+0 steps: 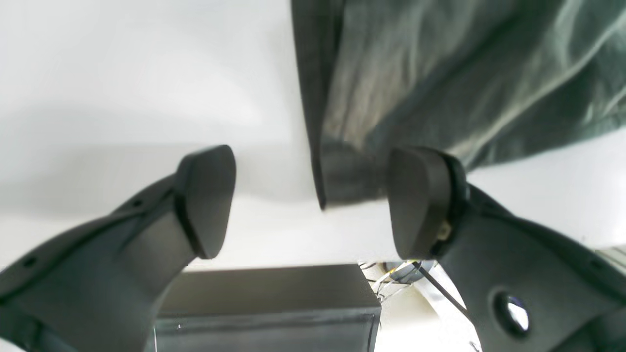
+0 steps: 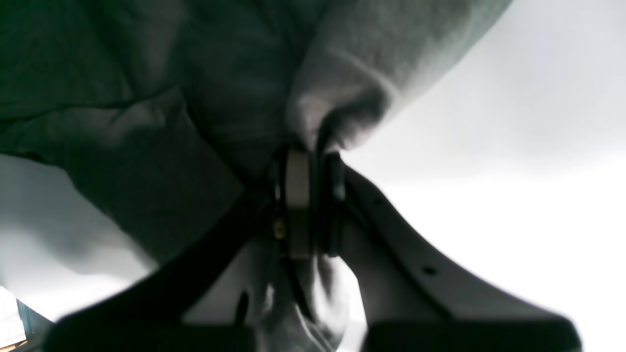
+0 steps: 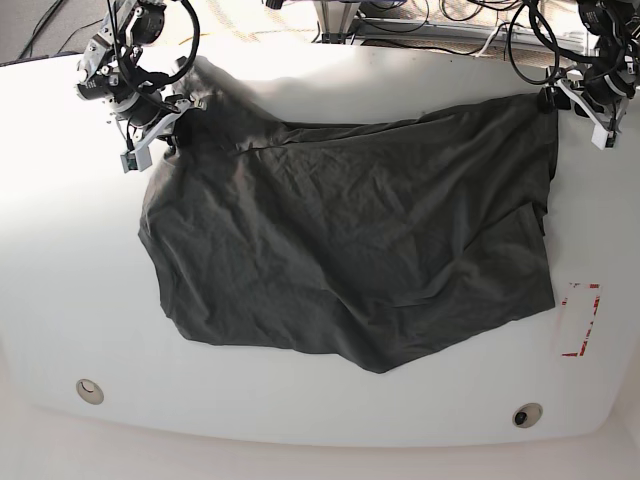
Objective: Layout the t-shirt on the table in an organized manner, then fold the t-shirt properly
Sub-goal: 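Grasp the shirt edge with both grippers, spaced apart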
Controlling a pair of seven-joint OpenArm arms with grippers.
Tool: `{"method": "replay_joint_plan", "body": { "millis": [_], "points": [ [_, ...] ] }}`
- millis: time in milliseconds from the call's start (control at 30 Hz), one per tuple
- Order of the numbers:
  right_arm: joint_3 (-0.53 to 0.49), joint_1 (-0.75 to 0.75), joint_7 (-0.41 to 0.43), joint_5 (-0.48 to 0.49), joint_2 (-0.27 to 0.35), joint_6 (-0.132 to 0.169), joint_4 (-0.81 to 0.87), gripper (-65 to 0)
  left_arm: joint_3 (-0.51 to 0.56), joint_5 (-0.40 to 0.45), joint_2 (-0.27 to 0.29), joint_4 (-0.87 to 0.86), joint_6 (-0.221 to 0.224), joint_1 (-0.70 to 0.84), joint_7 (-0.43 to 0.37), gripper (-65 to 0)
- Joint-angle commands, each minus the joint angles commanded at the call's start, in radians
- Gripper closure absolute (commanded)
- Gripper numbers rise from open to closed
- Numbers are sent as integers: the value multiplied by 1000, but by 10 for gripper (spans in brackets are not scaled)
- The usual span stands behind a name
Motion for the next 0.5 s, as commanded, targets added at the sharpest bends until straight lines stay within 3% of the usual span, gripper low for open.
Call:
{"method": "replay_joint_plan", "body": {
  "millis": [200,400,500],
  "points": [
    [2,0,0,0,0,0,0,-49,49,0,0,3,0,0,2,-431],
    [3,0,0,0,0,0,0,-49,97,-3,0,3,0,2,3,-279],
    [5,0,0,0,0,0,0,-49,100,-2,0,3,0,2,3,-240]
  ]
}}
